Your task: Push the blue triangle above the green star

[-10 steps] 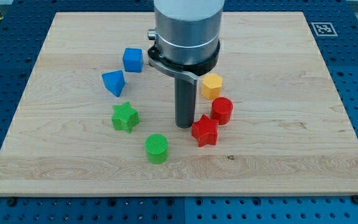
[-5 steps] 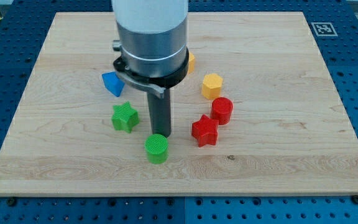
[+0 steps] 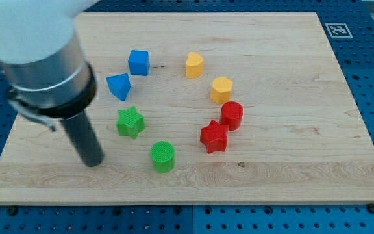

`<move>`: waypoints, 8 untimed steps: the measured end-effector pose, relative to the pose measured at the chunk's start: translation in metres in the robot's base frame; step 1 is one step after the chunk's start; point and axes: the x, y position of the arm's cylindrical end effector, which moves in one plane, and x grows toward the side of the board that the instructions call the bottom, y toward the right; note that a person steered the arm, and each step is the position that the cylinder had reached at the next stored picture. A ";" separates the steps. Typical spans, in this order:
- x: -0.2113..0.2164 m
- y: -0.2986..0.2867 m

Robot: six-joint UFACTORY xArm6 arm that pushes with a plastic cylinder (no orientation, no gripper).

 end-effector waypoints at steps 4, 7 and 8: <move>-0.042 -0.038; -0.172 -0.036; -0.172 -0.036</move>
